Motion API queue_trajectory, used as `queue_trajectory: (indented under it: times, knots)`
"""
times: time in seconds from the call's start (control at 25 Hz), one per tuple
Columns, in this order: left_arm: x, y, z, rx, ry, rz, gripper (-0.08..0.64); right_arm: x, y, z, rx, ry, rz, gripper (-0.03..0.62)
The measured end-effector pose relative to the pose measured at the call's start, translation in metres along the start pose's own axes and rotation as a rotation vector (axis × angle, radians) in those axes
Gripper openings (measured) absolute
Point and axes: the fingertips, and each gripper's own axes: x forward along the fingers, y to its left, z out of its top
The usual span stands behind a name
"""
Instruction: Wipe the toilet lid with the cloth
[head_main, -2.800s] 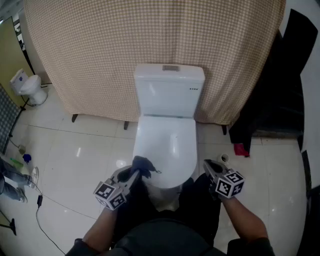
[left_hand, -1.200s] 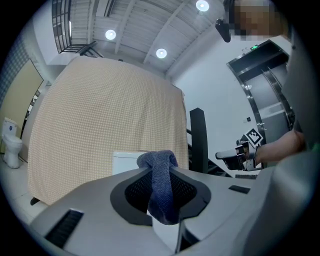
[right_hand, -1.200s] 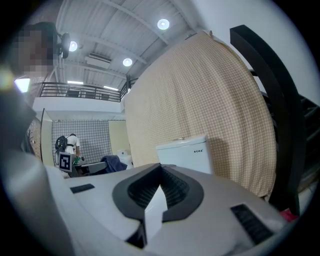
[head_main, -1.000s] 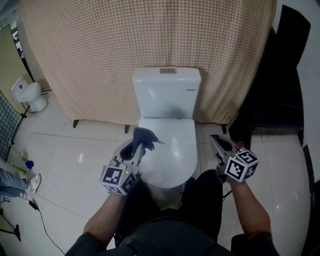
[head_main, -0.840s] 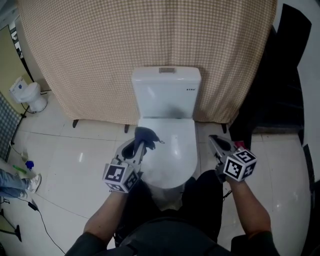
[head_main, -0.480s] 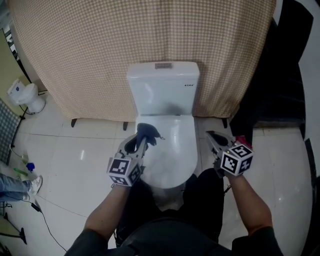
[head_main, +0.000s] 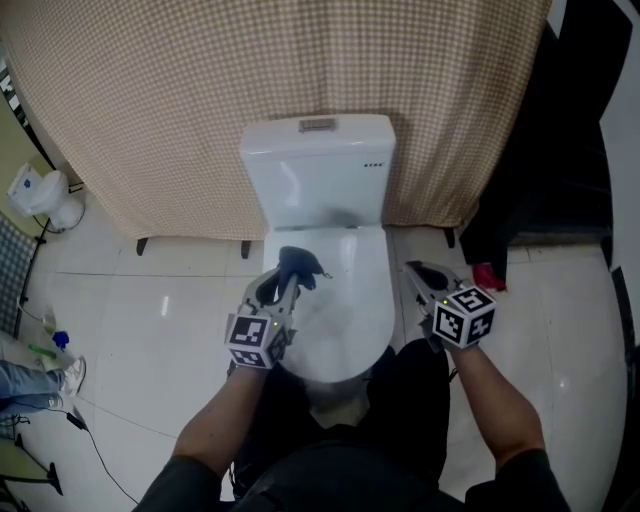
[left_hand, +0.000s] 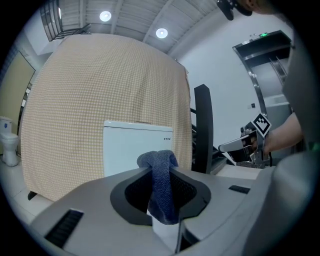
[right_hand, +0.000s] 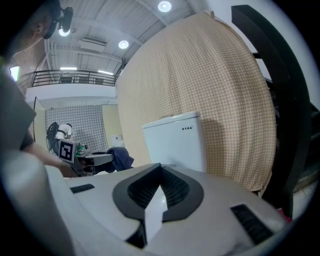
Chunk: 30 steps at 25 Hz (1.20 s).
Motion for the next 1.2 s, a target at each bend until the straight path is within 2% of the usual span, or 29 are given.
queue_trajectory:
  times: [0.4, 0.68, 1.2]
  knots:
    - [0.031, 0.004, -0.046, 0.023, 0.078, 0.013, 0.069, 0.036, -0.008, -0.032, 0.010, 0.051, 0.007, 0.005]
    - [0.052, 0.009, -0.082, 0.046, 0.143, 0.036, 0.070, 0.056, -0.018, -0.058, -0.047, 0.097, -0.017, 0.005]
    - [0.069, 0.008, -0.115, 0.068, 0.207, 0.025, 0.071, 0.079, -0.033, -0.094, 0.014, 0.144, -0.044, 0.005]
